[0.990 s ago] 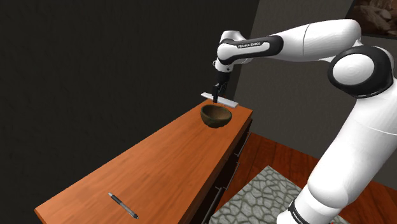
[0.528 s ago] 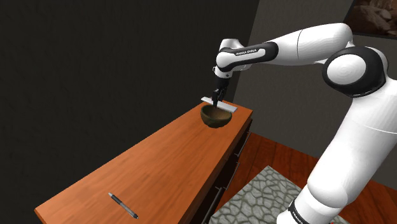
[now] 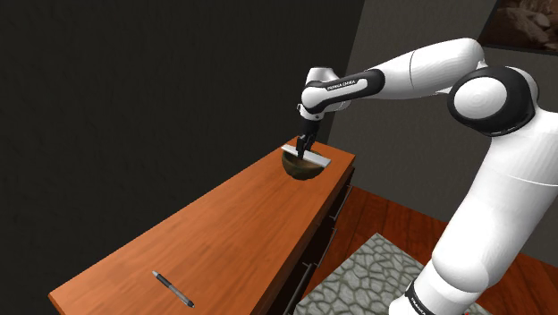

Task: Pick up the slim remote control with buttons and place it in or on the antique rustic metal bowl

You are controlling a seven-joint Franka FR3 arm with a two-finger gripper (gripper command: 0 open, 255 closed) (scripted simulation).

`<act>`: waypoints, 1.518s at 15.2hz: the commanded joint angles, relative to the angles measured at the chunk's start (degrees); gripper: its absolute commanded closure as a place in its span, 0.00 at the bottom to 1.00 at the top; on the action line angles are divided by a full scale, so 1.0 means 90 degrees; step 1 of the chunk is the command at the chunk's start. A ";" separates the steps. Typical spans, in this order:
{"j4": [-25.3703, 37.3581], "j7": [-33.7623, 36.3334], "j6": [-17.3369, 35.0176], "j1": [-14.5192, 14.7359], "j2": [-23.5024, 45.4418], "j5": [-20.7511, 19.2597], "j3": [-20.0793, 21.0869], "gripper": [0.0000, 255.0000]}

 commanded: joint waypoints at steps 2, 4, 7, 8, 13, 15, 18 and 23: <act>-0.0012 0.0003 0.0035 0.0001 0.0017 -0.0001 0.0001 1.00; -0.0012 0.0003 0.0035 0.0001 0.0017 -0.0001 0.0001 1.00; -0.0013 0.0003 0.0035 0.0001 0.0017 -0.0001 0.0001 0.00; -0.0012 0.0003 0.0035 0.0001 0.0017 -0.0001 0.0001 0.00; 0.0127 0.0000 -0.0167 0.0002 -0.0045 0.0004 0.0002 0.00; 0.0434 -0.0005 -0.0574 0.0003 -0.0146 0.0012 0.0004 0.00; 0.0564 -0.0007 -0.0735 0.0003 -0.0178 0.0015 0.0005 0.00; 0.0565 -0.0007 -0.0736 0.0003 -0.0176 0.0014 0.0005 0.00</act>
